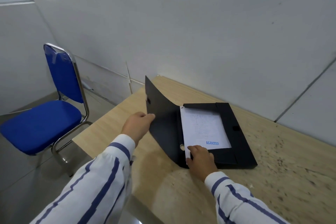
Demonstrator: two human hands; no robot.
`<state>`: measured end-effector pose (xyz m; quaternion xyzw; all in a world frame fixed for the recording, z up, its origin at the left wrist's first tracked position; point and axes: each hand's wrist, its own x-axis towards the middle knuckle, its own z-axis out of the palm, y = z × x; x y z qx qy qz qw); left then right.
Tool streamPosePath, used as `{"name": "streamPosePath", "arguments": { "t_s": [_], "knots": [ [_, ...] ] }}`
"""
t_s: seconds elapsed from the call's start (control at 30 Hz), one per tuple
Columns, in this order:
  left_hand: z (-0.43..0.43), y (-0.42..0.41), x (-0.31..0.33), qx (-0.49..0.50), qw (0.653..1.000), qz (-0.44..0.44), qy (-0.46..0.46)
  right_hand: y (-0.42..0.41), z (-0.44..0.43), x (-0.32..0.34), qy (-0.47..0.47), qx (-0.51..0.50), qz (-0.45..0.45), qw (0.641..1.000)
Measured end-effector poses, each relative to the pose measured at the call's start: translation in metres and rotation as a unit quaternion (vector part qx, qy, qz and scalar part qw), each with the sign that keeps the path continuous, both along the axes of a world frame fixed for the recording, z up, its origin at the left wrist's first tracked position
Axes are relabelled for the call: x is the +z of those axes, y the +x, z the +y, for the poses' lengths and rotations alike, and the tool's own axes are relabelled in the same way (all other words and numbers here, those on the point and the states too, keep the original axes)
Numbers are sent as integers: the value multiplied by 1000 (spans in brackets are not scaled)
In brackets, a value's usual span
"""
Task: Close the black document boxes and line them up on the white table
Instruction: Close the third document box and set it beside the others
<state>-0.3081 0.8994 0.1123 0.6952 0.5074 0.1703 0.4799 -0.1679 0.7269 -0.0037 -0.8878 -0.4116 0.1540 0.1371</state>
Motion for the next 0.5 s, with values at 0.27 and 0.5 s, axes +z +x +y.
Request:
{"name": "streamPosePath", "arguments": {
  "t_s": [0.27,0.5],
  "knots": [
    [-88,87,9,-43,996,-84,0,61,-54,21,43,-61,33,997],
    [-131,146,-35,-76,996,-18,36,120,-106,23,65,-97,130,985]
  ]
}}
